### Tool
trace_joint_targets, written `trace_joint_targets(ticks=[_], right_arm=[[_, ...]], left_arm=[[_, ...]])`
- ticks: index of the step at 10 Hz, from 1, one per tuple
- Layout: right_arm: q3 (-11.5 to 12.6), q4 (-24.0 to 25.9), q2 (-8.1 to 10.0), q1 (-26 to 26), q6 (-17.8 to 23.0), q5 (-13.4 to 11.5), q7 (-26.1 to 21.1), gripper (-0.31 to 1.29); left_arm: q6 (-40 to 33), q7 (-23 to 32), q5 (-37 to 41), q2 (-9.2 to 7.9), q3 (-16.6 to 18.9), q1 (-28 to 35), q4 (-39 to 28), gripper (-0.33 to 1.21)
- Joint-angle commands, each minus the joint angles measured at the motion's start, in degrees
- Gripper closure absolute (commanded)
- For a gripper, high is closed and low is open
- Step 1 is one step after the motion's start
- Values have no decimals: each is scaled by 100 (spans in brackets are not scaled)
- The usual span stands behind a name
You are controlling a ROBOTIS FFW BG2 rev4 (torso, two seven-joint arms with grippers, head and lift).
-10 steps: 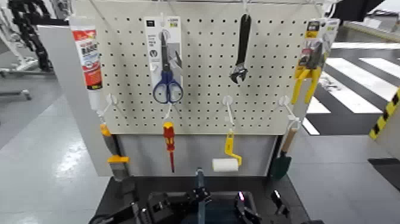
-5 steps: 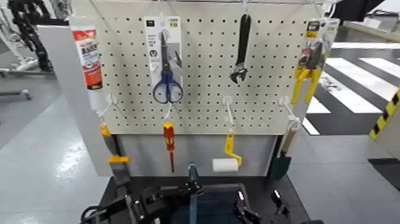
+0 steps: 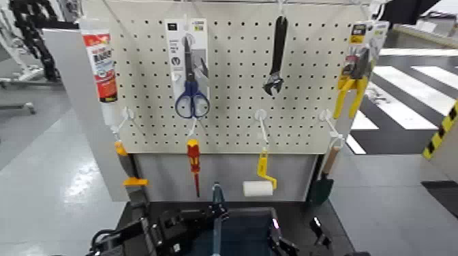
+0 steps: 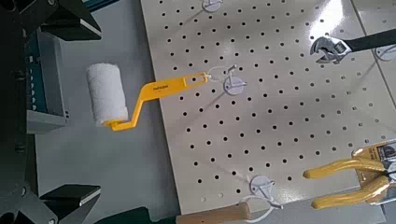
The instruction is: Place the crate on the table.
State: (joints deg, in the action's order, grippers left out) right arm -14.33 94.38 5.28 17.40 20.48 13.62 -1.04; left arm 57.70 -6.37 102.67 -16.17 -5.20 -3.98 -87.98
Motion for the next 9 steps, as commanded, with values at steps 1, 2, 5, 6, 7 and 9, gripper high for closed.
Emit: trace_joint_targets(ticks=[1,2,5,6,7,9], right_arm=[[9,-17,0,0,26,0,-2,14],[9,-17,0,0,44,0,-2,14],[0,-34,8,-17,79,9,-2,14],[0,-43,8,-17,96,18,7,14],[-9,-43,17,-26,105,18,-2,14],[-9,-61,26,-35,114,26,-2,14]], left_arm=[[-14,-57,-55,0,-61,-68,105,119],[-14,-66,-55,-18,-87,-103,140,119],[-14,-154,-107,-62,-210,-244,325,119],[-14,-198,-125,-88,-263,-296,404,119],[-22,-233,-134,-97,-298,-332,465,119],[-49,-295,-186,-106,-333,-375,553,119]])
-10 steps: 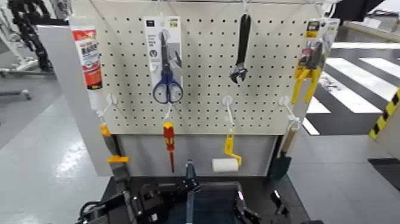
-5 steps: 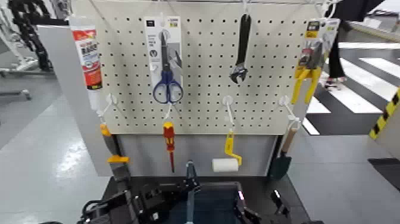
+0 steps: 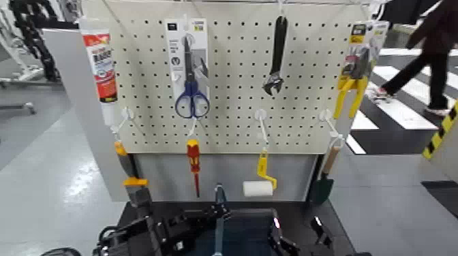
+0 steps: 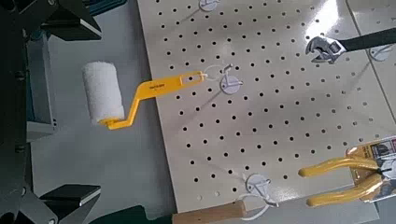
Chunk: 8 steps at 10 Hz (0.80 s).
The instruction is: Place the crate on the table.
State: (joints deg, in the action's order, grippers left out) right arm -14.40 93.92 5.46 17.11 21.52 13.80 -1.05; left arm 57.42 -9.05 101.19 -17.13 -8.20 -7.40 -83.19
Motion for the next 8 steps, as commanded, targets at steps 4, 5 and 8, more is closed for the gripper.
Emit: trace_joint_targets(ticks=[4,5,8], right_arm=[[-11,-14,8,-15,19,9,-1,14],[-11,-23,8,-15,27,9,8,14],[-11,-14,8,-15,27,18,-1,14]], left_arm=[[-73,-132,-100,16,-68,-60,197,119],[-81,-159,-108,16,-77,-69,224,119],[-134,-238,-144,25,-94,-69,285,111]])
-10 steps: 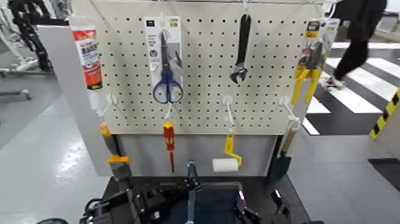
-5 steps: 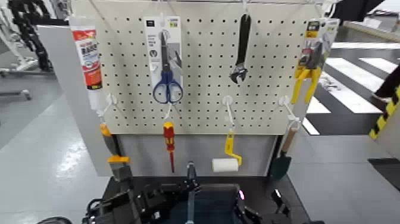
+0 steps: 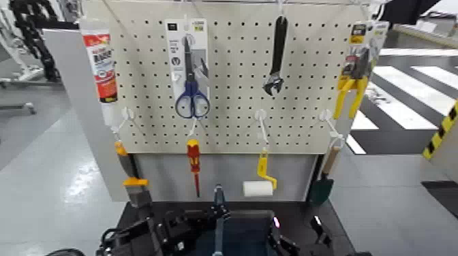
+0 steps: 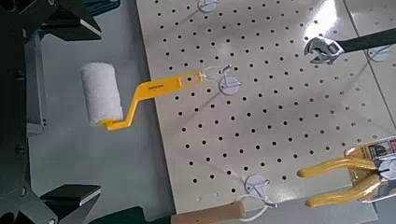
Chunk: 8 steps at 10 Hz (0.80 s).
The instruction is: Place the crate on the table.
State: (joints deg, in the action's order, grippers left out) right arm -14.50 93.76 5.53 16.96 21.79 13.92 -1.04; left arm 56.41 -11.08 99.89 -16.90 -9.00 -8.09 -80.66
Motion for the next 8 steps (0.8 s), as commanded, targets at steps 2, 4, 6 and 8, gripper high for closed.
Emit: trace_joint_targets(ticks=[2,4,6,8], right_arm=[[0,-7,0,9,0,14,-1,14],[0,-7,0,9,0,14,-1,14],[0,2,0,18,0,23,-1,14],[9,11,0,18,0,23,-1,14]], left_arm=[[-33,-70,-14,12,-14,9,33,64],[-33,-78,-31,20,12,27,15,43],[-86,-131,-93,64,38,97,-38,36],[-192,-193,-831,126,337,220,-345,32]])
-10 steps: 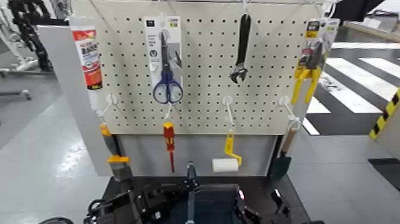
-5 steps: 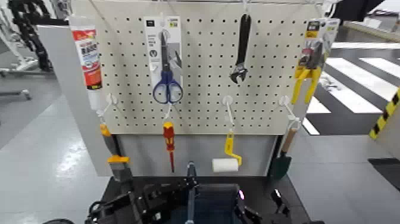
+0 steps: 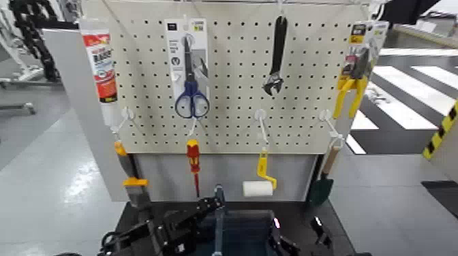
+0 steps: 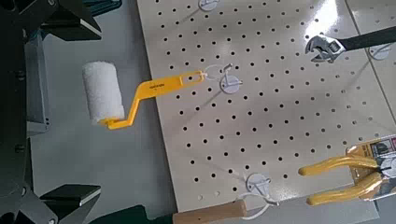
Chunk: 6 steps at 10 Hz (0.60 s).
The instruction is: Place the crate on the table.
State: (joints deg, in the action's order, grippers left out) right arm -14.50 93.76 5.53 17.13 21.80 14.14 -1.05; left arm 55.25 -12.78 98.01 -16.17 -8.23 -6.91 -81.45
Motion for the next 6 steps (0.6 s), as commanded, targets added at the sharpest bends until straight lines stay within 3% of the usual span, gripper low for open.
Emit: trace_joint_targets(ticks=[1,6], right_arm=[[8,11,1,1,0,1,0,14],[8,28,1,10,-18,-8,0,14]], left_arm=[[-76,-23,-933,97,402,181,-442,31],[-1060,-14,-3569,360,1008,981,-1813,31]])
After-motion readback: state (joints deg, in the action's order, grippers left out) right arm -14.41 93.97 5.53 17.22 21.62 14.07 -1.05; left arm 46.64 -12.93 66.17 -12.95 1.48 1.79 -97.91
